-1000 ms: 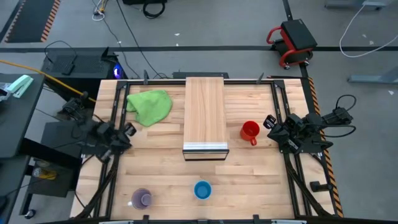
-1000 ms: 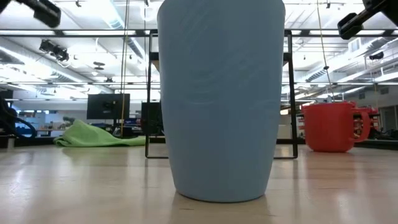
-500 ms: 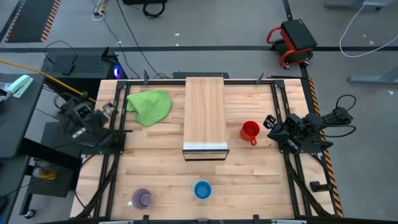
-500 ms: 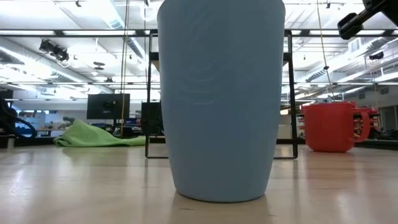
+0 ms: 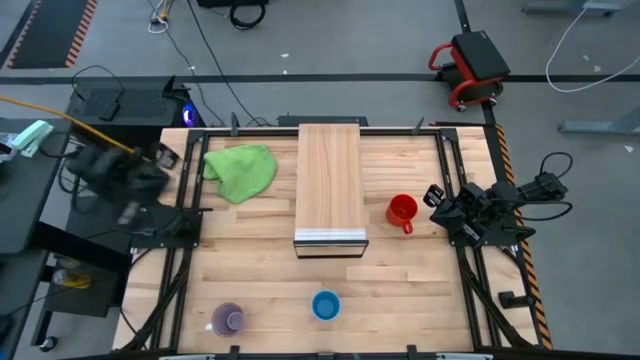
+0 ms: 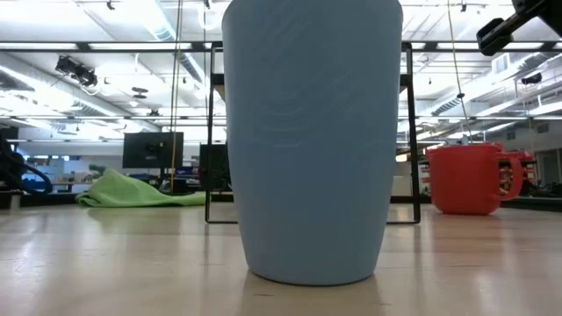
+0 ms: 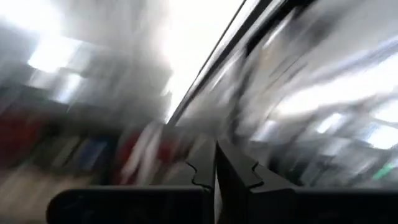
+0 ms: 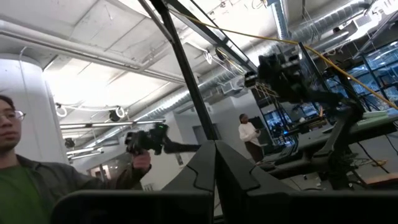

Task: Stack small to large cups/mugs on shelf
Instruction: Put the violet mug on the shelf

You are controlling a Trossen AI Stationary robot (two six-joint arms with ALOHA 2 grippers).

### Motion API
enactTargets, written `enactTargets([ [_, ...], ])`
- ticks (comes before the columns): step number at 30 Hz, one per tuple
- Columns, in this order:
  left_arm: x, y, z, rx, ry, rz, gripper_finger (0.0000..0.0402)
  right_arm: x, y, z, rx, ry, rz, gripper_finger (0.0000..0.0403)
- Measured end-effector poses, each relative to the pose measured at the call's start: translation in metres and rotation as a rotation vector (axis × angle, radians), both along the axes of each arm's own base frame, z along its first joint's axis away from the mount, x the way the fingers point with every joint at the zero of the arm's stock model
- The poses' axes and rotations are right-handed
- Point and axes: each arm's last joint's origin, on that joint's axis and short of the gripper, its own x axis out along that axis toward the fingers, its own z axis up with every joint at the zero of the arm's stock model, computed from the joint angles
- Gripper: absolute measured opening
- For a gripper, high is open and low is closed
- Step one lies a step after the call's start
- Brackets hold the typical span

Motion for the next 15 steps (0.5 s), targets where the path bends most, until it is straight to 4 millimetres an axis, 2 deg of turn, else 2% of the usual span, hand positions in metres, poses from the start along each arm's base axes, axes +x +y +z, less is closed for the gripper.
enactTargets([
  [3, 0.012, -0.002, 0.001, -0.103, 0.362, 0.178, 0.0016, 0.000, 0.000, 0.000, 0.000, 0.000, 0.000, 0.0015],
  [5, 0.015, -0.004, 0.004, -0.189, 0.509, 0.235, 0.0018, 0.000, 0.000, 0.000, 0.000, 0.000, 0.000, 0.0015],
  [10, 0.029, -0.019, 0.007, -0.330, 0.874, 0.241, 0.0019, 0.000, 0.000, 0.000, 0.000, 0.000, 0.000, 0.0015],
  [15, 0.052, -0.050, -0.008, -0.358, 1.399, 0.209, 0.0013, 0.000, 0.000, 0.000, 0.000, 0.000, 0.000, 0.0015],
])
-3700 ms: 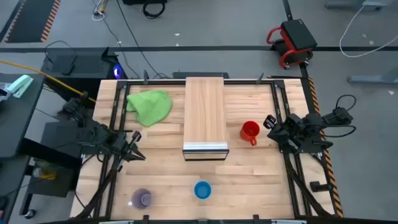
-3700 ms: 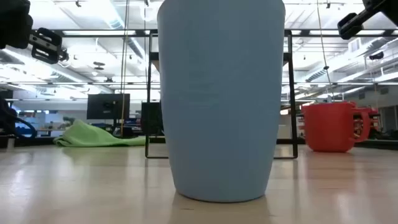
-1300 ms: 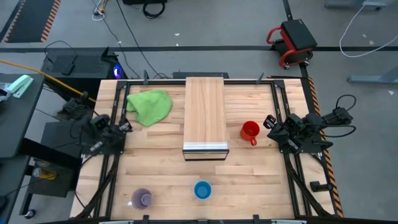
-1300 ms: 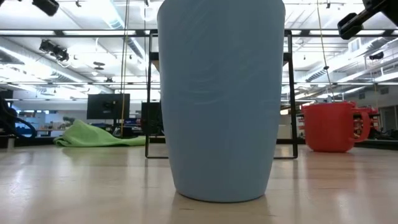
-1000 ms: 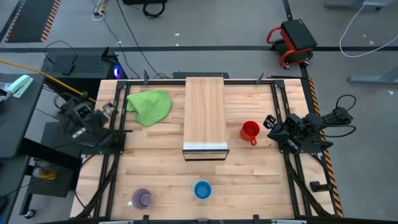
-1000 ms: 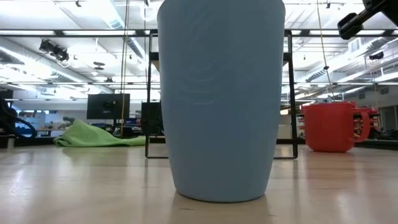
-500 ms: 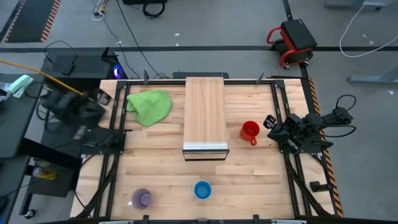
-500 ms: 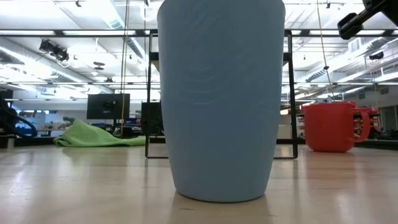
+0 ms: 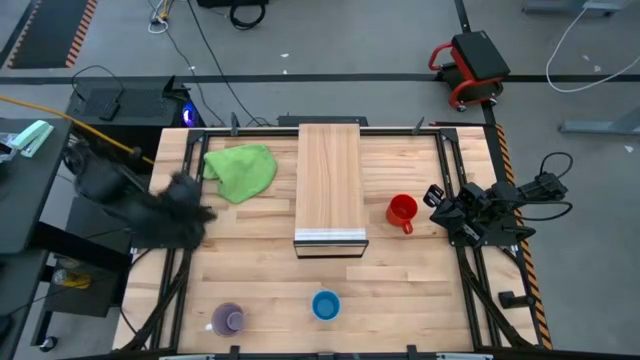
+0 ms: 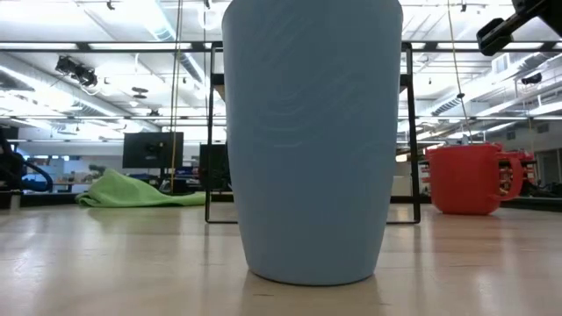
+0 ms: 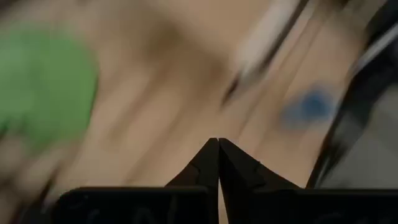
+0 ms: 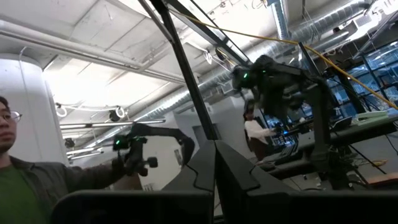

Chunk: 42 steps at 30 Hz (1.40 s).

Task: Stack small to large cups/mugs on shelf
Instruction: Put the violet mug on the shelf

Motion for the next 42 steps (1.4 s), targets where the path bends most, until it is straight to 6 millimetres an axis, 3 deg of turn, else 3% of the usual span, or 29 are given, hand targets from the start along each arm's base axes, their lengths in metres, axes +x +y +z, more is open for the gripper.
enactTargets([
  [2, 0.013, -0.017, -0.010, -0.088, 0.158, -0.045, 0.0013, 0.000, 0.000, 0.000, 0.000, -0.001, 0.000, 0.0015],
  [8, 0.037, -0.059, -0.039, -0.180, 0.407, -0.093, 0.0025, 0.000, 0.000, 0.000, 0.000, -0.001, 0.000, 0.0015],
  [14, 0.039, -0.087, -0.054, -0.182, 0.450, -0.005, 0.0042, 0.000, 0.000, 0.000, 0.000, 0.000, 0.000, 0.0015],
  [21, 0.051, -0.117, -0.067, -0.232, 0.379, 0.032, 0.0080, 0.000, 0.000, 0.000, 0.000, 0.000, 0.000, 0.0015],
  [33, 0.070, -0.147, -0.107, -0.133, 0.495, -0.015, 0.0126, 0.000, 0.000, 0.000, 0.000, -0.001, 0.000, 0.0015],
  [37, 0.071, -0.152, -0.115, -0.106, 0.512, -0.044, 0.0130, 0.000, 0.000, 0.000, 0.000, 0.000, 0.000, 0.0015],
  [42, 0.067, -0.152, -0.140, -0.088, 0.544, -0.116, 0.0124, 0.000, 0.000, 0.000, 0.000, 0.000, 0.000, 0.0015],
])
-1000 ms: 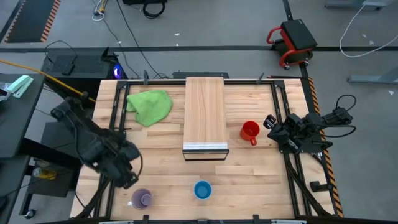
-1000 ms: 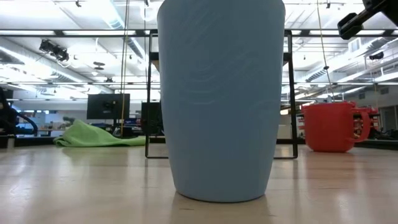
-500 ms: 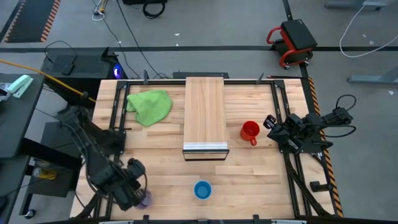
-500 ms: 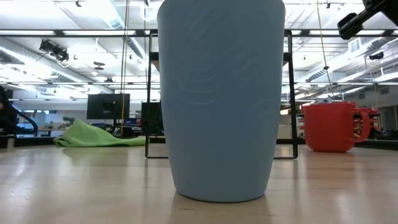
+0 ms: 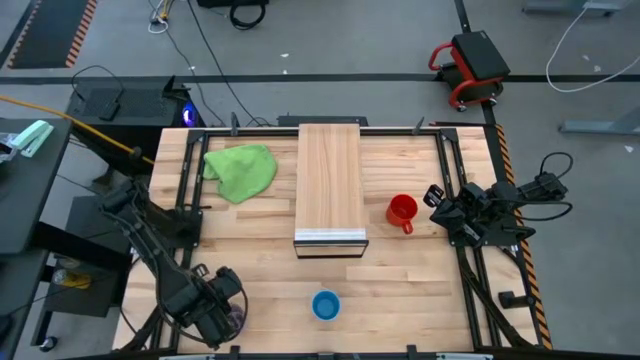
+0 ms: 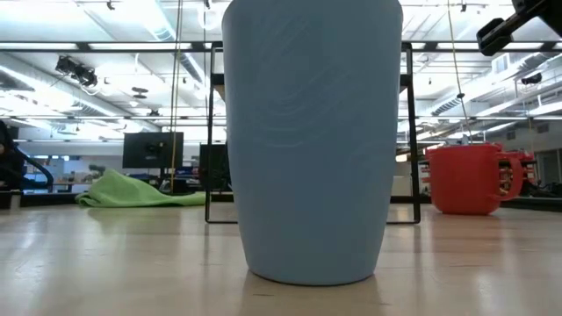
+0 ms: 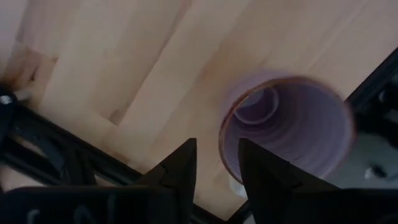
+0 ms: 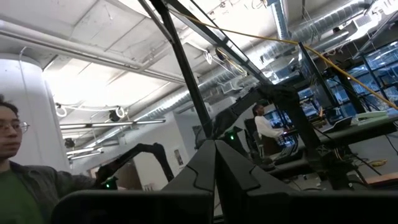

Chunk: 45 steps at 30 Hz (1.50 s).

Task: Stack small to large cups/mugs on shelf
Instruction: Put the violet mug on the shelf

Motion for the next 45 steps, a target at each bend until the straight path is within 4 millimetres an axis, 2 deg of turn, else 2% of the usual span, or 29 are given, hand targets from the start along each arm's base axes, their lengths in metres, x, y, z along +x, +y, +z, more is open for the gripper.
enactTargets([
  [5, -0.002, 0.000, -0.013, -0.015, 0.022, -0.053, 0.0117, 0.000, 0.000, 0.000, 0.000, 0.000, 0.000, 0.0015],
  [10, 0.005, -0.010, -0.021, -0.123, -0.069, -0.087, 0.0119, 0.000, 0.000, 0.000, 0.000, 0.000, 0.000, 0.0015],
  [15, 0.002, -0.004, -0.029, -0.091, -0.042, -0.041, 0.0119, 0.000, 0.000, 0.000, 0.000, 0.000, 0.000, 0.0015],
  [24, 0.007, 0.000, -0.030, -0.092, -0.044, -0.002, 0.0115, 0.000, 0.000, 0.000, 0.000, 0.000, 0.000, 0.0015],
  [36, 0.026, 0.014, -0.030, -0.095, -0.064, -0.042, 0.0114, 0.000, 0.000, 0.000, -0.001, 0.001, 0.000, 0.0015],
  [45, 0.032, 0.028, -0.031, -0.048, -0.035, 0.003, 0.0097, 0.000, 0.000, 0.000, 0.000, 0.000, 0.000, 0.0015],
])
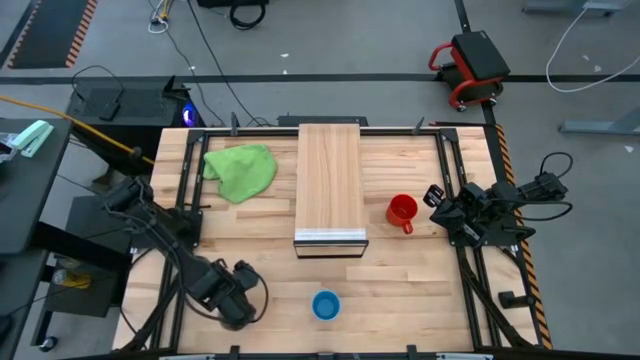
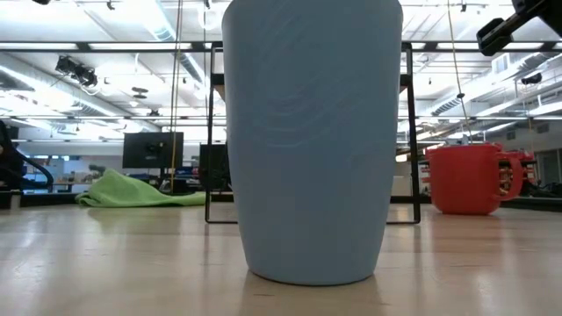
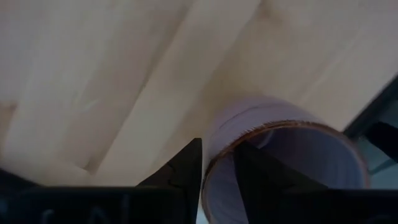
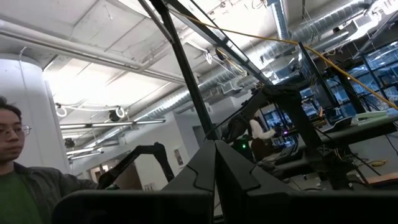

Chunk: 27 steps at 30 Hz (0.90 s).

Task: Stack small to large cups/mugs on shelf
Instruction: Put the violet mug on the shelf

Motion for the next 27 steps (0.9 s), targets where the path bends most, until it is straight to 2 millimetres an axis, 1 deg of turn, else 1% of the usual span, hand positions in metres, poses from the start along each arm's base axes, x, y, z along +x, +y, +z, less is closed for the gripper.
enactTargets([
  [4, -0.004, 0.007, -0.001, 0.060, 0.049, 0.035, 0.0091, 0.000, 0.000, 0.000, 0.000, 0.000, 0.000, 0.0015],
  [11, -0.004, 0.008, 0.000, 0.089, 0.030, 0.068, 0.0082, 0.000, 0.000, 0.000, 0.000, 0.000, 0.000, 0.0015],
  [20, -0.004, 0.007, 0.000, 0.086, 0.027, 0.080, 0.0096, 0.000, 0.000, 0.000, 0.000, 0.000, 0.000, 0.0015],
  [23, -0.005, 0.009, 0.006, 0.066, 0.010, 0.106, 0.0101, 0.000, 0.000, 0.000, 0.000, 0.000, 0.000, 0.0015],
  [27, -0.013, 0.013, 0.021, 0.048, -0.056, 0.154, 0.0107, 0.000, 0.000, 0.000, 0.000, -0.001, 0.000, 0.0015],
])
